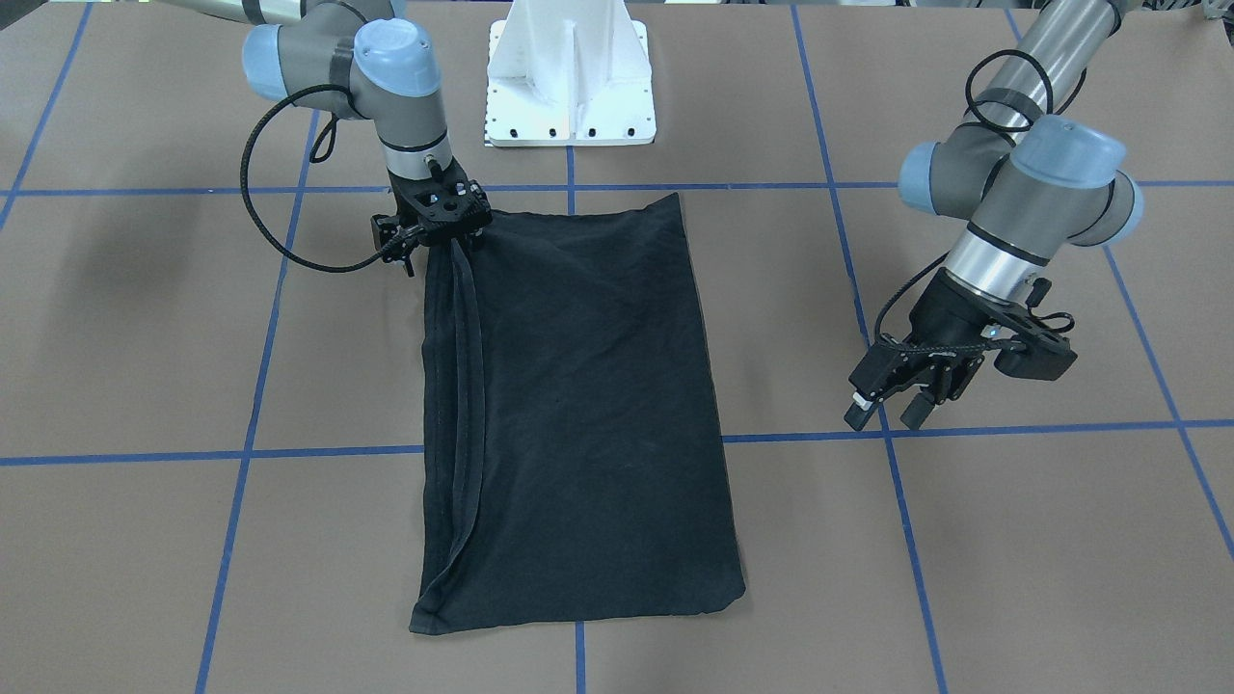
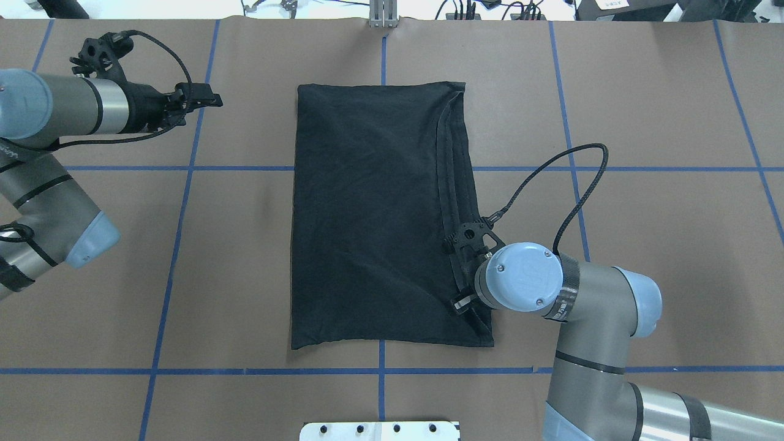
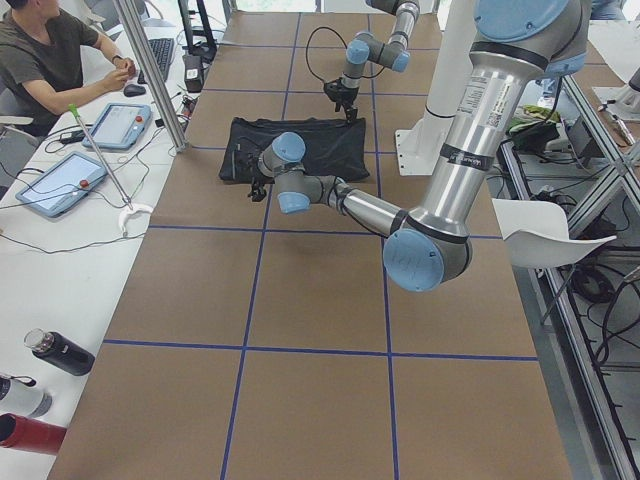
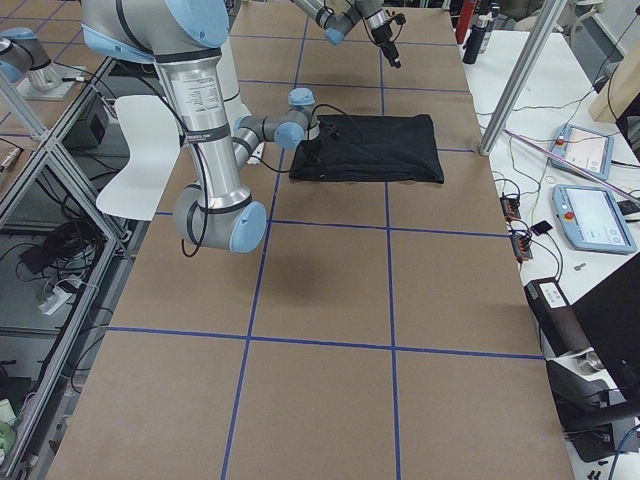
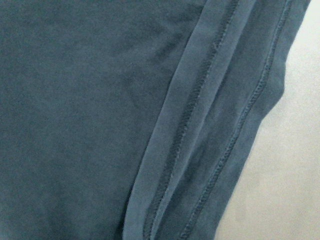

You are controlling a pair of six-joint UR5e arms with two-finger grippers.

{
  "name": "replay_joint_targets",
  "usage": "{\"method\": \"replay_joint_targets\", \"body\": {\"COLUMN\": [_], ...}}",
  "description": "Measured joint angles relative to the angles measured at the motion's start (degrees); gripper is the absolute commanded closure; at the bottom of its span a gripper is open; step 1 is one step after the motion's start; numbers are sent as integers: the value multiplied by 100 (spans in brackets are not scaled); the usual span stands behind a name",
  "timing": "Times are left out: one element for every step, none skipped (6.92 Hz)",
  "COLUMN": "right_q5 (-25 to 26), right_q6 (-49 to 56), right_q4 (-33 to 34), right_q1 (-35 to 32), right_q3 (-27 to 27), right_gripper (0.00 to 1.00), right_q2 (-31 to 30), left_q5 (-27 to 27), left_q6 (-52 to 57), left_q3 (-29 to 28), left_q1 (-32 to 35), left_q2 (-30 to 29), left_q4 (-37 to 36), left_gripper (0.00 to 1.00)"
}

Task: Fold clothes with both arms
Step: 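Hold the right gripper at the side edge, adjusting it slightly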

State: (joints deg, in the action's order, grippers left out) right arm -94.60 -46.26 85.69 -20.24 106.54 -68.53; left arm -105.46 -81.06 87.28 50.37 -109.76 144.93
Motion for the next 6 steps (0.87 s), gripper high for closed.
{"method": "replay_joint_targets", "body": {"right_q5": [-6, -11, -14, -14, -15, -15], "right_q6": [0, -1, 1, 2, 1, -3], "right_q4": [2, 15, 35, 44, 45, 44], "right_q1": [-29, -50, -66, -83, -103, -114], "right_q3": [-1, -1, -1, -7, -20, -36], "right_gripper": [0, 0, 0, 0, 0, 0], "right_q2": [-6, -12, -19, -29, -39, -41], "left_q5": [2, 6, 5, 2, 1, 2], "left_q6": [-4, -6, -6, -7, -7, -7], "left_q3": [0, 0, 0, 0, -1, -5], "left_q1": [0, -1, -1, -1, -4, -7], "left_q2": [-3, -7, -8, -9, -10, -9], "left_q4": [0, 0, 0, 0, 0, 0], "left_gripper": [0, 0, 0, 0, 0, 0]}}
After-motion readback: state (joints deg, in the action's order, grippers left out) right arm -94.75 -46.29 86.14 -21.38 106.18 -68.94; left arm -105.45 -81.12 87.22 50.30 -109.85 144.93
